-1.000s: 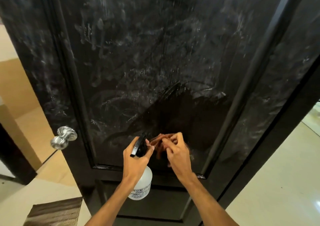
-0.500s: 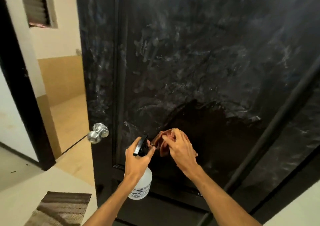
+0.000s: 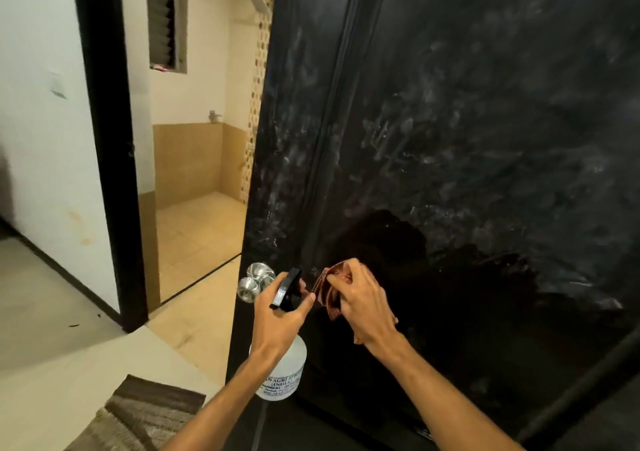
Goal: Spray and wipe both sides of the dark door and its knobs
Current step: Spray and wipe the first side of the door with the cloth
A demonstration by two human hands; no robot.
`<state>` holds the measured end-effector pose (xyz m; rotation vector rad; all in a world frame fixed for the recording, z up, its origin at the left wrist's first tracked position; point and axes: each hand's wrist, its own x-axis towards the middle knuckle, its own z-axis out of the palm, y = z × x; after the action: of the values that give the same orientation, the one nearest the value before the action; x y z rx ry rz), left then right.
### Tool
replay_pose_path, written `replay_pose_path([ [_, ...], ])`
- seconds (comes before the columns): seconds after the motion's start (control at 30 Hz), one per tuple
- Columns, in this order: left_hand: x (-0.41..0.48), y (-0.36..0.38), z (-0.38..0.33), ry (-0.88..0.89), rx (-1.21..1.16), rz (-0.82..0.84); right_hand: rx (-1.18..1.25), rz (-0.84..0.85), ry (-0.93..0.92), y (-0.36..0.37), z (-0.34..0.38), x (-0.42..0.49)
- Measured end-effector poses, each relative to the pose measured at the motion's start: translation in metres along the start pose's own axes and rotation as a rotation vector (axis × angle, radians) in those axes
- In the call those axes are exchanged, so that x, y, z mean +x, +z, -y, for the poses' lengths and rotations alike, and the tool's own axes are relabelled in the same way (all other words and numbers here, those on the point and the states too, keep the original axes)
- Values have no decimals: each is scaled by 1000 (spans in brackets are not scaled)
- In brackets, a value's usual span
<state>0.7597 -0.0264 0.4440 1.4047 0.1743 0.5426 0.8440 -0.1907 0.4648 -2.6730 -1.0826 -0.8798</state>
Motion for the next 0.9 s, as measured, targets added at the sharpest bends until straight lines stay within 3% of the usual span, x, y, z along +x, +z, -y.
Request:
replay_pose_path([
  [0.2,34,-24,-22,39,13,5,190,-357,167,-73,9,79],
  [0.33,54,-27,-59,141,22,49,219,-512,157,-112,8,120],
  [0.57,103,-27,-155,277,73,104,150,-642,71,-171,5,185],
  [0.9,166,-25,-282,355,62,133,-31,-693,-65,-253,-2,270],
])
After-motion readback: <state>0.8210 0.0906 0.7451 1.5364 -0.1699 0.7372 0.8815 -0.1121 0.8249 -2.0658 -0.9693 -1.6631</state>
